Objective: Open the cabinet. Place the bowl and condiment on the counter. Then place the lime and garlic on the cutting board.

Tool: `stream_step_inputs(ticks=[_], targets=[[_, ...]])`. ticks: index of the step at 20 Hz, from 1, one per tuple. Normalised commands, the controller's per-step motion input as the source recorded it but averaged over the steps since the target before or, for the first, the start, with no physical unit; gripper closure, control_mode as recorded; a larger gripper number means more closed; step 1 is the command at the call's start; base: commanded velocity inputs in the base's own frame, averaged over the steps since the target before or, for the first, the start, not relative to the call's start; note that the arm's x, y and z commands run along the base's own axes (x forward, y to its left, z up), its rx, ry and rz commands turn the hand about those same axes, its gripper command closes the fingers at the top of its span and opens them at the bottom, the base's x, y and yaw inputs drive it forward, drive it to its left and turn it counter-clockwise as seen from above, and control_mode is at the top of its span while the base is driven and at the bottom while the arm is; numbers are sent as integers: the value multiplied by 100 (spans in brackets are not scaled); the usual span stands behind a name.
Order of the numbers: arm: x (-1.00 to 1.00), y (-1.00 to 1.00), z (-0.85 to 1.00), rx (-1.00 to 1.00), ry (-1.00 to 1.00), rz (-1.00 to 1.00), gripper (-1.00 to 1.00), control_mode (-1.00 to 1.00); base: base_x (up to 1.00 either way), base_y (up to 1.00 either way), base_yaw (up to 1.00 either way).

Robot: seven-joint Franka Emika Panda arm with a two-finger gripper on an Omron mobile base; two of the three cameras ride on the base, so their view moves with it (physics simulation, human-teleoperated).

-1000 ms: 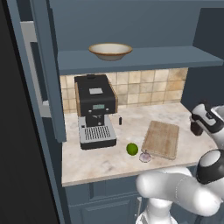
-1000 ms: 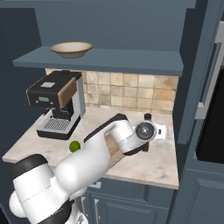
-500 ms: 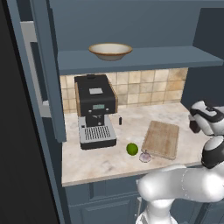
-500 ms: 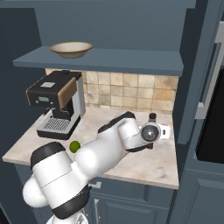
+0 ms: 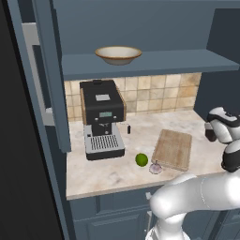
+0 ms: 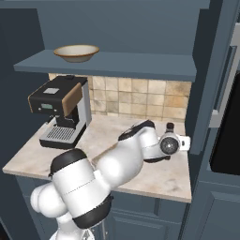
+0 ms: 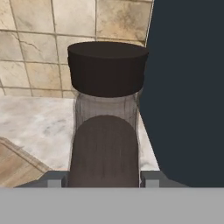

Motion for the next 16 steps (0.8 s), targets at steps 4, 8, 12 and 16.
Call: stream_step_inputs(ticks=[4, 8, 12, 16], targets=[[23, 0, -3, -2, 0, 4, 100, -100, 0, 0, 0], [22, 0, -14, -7, 0, 4, 100, -100, 0, 0, 0], [16, 0, -20, -7, 0, 5, 100, -100, 0, 0, 0], [11, 0, -16, -6, 0, 4, 100, -100, 0, 0, 0]])
